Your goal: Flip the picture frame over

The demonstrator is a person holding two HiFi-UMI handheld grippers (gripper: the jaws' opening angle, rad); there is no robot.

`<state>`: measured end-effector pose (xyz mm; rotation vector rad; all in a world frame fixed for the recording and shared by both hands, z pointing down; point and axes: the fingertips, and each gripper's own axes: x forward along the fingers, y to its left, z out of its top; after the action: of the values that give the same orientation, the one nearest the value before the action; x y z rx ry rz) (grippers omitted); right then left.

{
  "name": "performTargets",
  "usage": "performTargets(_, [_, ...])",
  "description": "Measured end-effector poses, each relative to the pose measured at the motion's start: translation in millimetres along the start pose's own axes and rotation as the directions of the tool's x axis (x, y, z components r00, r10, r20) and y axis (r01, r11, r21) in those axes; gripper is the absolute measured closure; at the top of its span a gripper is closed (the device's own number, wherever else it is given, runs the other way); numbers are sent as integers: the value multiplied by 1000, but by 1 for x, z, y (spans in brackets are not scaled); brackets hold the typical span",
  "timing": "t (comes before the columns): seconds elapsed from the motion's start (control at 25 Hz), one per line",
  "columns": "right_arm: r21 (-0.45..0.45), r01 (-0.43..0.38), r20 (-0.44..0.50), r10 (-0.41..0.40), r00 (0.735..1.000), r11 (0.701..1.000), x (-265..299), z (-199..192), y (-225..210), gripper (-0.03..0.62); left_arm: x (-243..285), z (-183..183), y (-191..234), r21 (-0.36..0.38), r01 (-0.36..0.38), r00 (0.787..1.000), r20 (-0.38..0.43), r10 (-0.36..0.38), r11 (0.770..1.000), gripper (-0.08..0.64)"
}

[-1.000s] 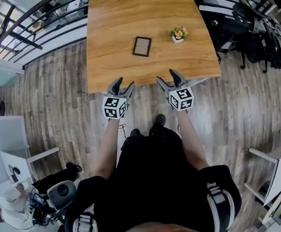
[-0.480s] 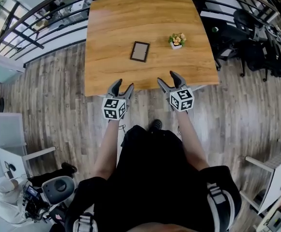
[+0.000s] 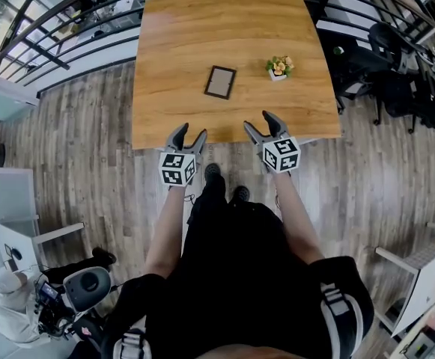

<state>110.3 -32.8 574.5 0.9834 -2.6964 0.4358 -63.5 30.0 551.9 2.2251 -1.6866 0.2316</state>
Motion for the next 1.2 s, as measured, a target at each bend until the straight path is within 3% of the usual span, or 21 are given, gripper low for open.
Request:
performTargets(0.56, [20, 96, -52, -95, 994, 995, 53, 12, -38, 293, 66, 14, 53, -30, 59, 997, -41, -60, 998, 295])
performTargets(0.84, [-16, 113, -70, -113, 991, 994, 99, 33, -52, 293, 103, 23, 98, -51, 76, 995, -59, -79, 996, 295])
performTargets(1.2, [12, 176, -65, -175, 982, 984, 139, 53, -80, 299, 149, 46, 127, -17, 149, 987, -59, -149, 989, 295])
